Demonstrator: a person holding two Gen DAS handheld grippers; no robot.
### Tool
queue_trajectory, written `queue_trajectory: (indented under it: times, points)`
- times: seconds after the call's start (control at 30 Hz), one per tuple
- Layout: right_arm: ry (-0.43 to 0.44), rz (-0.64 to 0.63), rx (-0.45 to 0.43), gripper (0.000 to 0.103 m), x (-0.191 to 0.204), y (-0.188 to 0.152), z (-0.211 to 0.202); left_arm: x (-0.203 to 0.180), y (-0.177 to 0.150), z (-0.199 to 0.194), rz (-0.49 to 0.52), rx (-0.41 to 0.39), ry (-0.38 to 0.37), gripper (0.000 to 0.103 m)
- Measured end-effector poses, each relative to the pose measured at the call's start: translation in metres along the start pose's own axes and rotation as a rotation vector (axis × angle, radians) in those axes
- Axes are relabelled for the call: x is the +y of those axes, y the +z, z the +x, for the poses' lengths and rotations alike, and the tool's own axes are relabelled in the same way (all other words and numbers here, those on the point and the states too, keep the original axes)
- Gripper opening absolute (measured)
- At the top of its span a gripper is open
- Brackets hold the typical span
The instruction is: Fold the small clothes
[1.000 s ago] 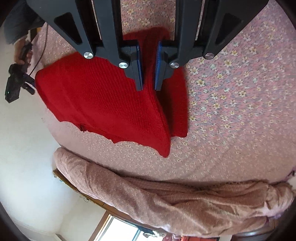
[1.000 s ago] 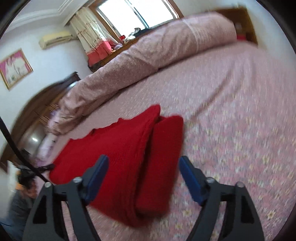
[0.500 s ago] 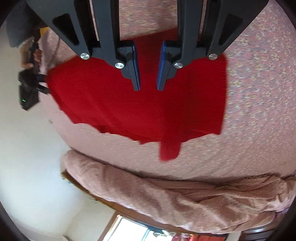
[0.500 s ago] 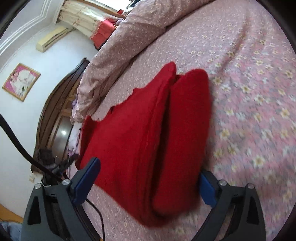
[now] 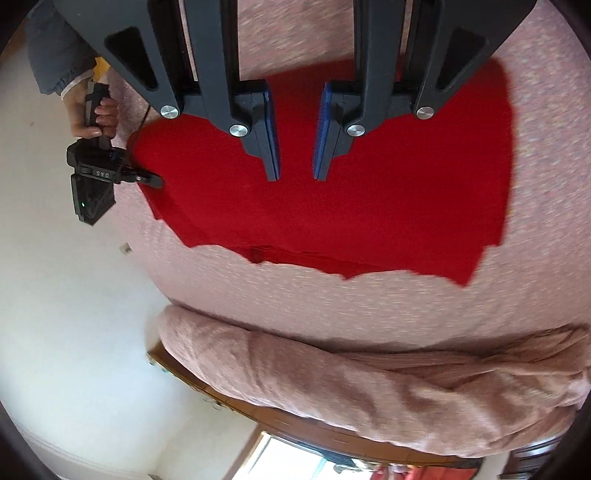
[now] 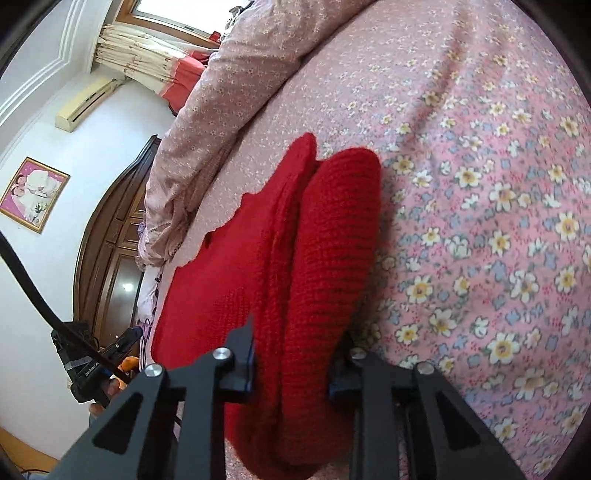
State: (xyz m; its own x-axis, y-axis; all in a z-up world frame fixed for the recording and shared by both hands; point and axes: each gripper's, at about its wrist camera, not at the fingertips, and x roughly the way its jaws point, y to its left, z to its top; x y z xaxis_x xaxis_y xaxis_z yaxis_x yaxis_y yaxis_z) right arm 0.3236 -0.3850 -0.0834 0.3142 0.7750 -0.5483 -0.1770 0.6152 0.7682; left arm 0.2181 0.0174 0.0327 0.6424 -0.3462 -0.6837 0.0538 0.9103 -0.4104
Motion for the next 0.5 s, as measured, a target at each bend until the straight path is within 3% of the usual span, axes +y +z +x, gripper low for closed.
queue_trajectory:
  times: [0.2,0.37,0.5]
  points:
    - [0.001,-0.032,-0.013,0.022,0.011,0.002,-0.005,-0.048,-0.004,0.047,0.034,0.079,-0.069,0.007]
    - [-0.002,-0.050,-0.012,0.022,0.015,0.004,-0.006,-0.047,-0.021,0.092,-0.003,0.171,0.085,0.000]
    - [-0.006,-0.052,-0.017,0.022,0.021,0.005,-0.006,-0.054,-0.024,0.089,0.021,0.151,0.126,0.000]
